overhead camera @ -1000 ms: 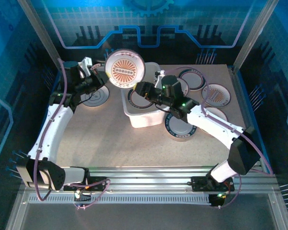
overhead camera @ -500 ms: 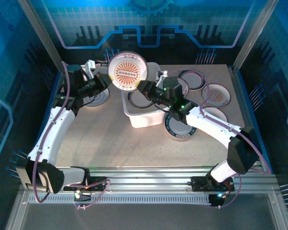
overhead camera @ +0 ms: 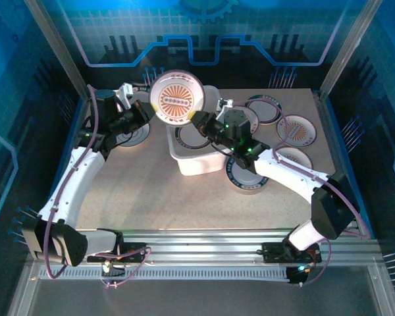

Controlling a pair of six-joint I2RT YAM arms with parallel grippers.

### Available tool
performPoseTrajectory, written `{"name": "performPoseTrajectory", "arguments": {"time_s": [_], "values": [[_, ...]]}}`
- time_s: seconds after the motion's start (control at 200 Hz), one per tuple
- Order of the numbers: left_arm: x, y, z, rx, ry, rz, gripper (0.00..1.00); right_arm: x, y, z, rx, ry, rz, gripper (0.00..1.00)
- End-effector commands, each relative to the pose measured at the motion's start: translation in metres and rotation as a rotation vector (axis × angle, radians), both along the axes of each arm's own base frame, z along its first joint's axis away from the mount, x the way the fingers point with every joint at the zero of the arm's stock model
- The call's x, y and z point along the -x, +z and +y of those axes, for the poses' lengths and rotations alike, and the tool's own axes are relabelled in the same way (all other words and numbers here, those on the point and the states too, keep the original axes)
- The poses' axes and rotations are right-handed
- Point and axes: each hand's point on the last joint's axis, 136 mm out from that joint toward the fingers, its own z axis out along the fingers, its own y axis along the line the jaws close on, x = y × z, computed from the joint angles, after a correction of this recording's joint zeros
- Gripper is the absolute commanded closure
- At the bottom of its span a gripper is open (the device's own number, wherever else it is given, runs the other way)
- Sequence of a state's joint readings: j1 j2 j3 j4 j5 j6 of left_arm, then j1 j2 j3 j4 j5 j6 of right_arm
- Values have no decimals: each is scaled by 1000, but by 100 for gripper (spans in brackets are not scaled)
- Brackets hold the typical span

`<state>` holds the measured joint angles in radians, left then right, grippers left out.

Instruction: Place the plates into the plastic bin on the countertop

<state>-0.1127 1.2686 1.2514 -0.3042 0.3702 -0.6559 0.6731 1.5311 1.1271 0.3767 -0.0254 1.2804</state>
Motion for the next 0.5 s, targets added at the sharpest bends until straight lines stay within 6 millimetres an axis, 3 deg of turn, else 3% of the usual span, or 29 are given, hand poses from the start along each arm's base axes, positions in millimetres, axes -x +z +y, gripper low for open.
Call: {"name": "performPoseTrajectory", "arguments": {"time_s": [0.0,0.14,0.195,0.31,0.495], "values": [[6,16,-5,-14,-20,-51,81,-4,4,-8,11,-59,-36,96],[-2,19,-1,-56,-6,-51,49,-12,8,-14,34,-106,-42,100],[-5,23,2,-73,5,-57,40,-16,11,-16,52,-125,-35,100],[-16,27,16,-99,47,-54,32,-27,12,-23,97,-171,-1,100],[-33,19,47,-89,111,-4,29,-46,2,-38,142,-279,90,100]]}}
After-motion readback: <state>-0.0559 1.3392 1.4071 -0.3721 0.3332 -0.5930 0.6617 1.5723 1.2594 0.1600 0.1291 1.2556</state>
